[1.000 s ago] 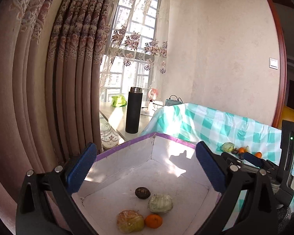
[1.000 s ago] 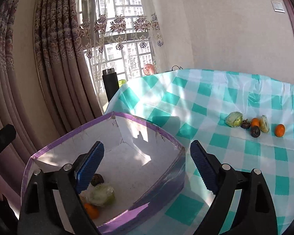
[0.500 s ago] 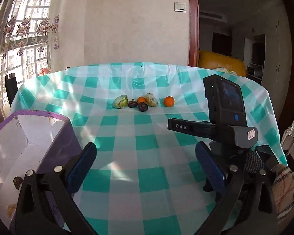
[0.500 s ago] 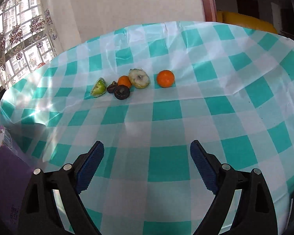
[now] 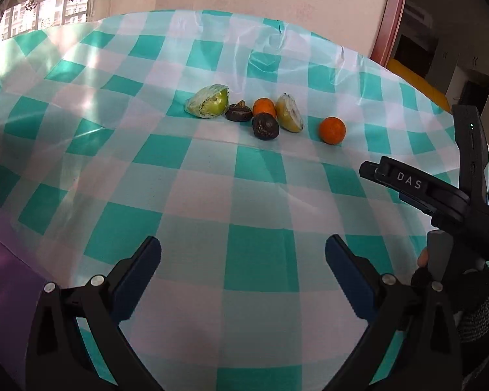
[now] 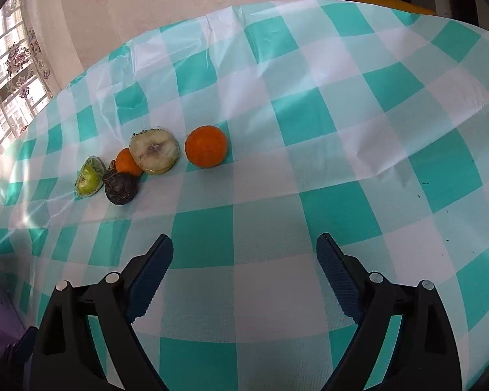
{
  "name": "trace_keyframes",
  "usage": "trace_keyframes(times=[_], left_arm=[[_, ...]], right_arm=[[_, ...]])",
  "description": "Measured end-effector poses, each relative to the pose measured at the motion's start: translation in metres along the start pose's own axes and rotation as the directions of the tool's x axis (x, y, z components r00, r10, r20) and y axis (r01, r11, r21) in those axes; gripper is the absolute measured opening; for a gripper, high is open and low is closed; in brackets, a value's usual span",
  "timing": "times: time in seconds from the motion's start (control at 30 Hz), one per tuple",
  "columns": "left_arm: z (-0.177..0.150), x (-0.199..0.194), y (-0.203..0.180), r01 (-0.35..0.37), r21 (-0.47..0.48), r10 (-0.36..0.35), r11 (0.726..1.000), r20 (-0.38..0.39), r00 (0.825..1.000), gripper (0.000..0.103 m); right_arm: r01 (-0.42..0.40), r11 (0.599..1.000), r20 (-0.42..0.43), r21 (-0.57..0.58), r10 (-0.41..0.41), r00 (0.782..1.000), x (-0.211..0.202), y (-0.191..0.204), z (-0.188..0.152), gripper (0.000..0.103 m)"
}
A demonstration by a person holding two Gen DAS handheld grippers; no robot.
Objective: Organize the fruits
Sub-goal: 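Move both tools back over the remaining fruits on the table, then grasp the orange with the right tool while the left tool grasps a mangosteen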
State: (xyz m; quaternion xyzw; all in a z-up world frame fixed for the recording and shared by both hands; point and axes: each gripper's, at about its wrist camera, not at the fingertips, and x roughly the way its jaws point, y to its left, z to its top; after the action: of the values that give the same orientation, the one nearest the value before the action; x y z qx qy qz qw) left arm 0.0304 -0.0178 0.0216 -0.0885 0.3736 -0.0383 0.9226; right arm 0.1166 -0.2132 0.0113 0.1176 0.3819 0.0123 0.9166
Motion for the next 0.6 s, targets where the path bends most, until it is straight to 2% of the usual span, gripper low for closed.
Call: trace_keyframes(times=[0.2, 0.43, 0.6], left_arm=[[0.034, 0.037, 0.002, -0.010, -0.058, 0.009, 0.998, -0.025, 1.000, 0.101], [0.069, 0.084, -0.008, -0.067, -0.009, 0.066, 0.998, -0.102, 0.993, 0.101], [0.086, 0.101, -0.013, -0.078, 0.012, 0.079, 0.997, -0.092, 0.993, 0.101]], right_arm=[[-0.005, 0.999, -0.019, -0.053, 0.004, 1.000, 0.029, 0.010, 0.028, 0.085], [0.021, 0.991, -0.035, -0.130, -0.025, 0.999, 0.064, 0.025, 0.059, 0.079], [0.030, 0.983, -0.057, -0.183, -0.041, 0.997, 0.083, 0.039, 0.072, 0.076]])
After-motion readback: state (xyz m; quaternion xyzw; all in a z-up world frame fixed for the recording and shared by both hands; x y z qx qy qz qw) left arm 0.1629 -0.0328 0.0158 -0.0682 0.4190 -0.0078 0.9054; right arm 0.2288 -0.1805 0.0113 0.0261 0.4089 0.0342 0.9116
